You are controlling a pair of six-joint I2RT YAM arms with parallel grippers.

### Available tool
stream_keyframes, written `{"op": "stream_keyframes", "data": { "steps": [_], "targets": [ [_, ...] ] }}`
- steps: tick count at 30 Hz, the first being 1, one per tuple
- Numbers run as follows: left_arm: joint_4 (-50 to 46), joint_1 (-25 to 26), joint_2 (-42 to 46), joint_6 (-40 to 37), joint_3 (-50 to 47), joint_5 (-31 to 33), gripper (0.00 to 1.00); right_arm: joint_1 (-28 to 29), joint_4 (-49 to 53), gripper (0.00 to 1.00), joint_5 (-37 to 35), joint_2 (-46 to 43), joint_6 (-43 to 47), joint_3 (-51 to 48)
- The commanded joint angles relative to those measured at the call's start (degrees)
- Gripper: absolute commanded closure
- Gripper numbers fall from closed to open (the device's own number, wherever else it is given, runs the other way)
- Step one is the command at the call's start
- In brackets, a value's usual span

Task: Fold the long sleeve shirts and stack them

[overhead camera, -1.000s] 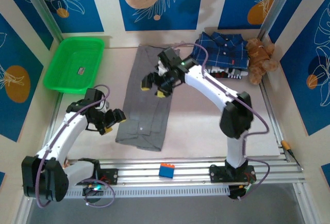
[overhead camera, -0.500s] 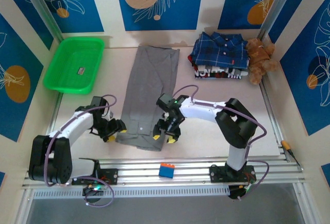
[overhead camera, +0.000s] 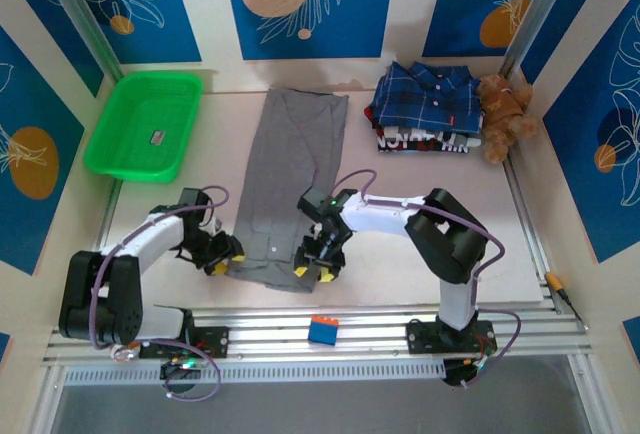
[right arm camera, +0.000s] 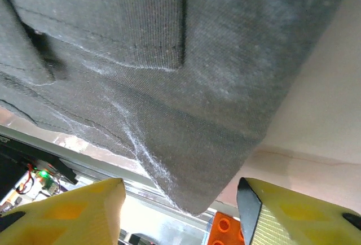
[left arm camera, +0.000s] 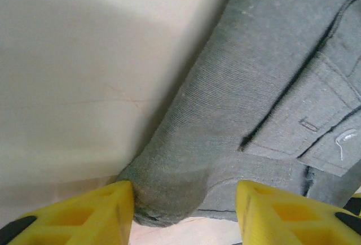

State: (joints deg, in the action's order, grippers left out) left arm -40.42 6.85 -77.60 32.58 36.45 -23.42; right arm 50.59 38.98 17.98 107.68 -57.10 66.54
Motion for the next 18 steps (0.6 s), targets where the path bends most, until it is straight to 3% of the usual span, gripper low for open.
{"op": "stream_keyframes", "data": {
  "steps": [1, 4, 11, 18],
  "targets": [
    [0.94, -0.26, -1.68, -0.5, -1.0, -2.41, 0.53, 0.62, 0.74, 0.49, 1.53, 2.08, -0.25, 1.81],
    [1.14, -0.26, -2.4, -0.77, -1.0, -2.61, 0.6, 0.66, 1.21, 0.54, 1.14, 3.18, -0.08, 2.75],
    [0.54, -0.26, -0.76, -1.04, -0.76, -4.53, 0.88, 0.35, 4.0, 0.87, 0.48, 1.99, 0.5, 3.53],
    [-1.46, -0.38, 3.54, -0.32, 2.98, -5.26, 0.95, -0.4, 7.34, 0.98, 0.75, -0.92, 1.48, 4.69]
  ]
}}
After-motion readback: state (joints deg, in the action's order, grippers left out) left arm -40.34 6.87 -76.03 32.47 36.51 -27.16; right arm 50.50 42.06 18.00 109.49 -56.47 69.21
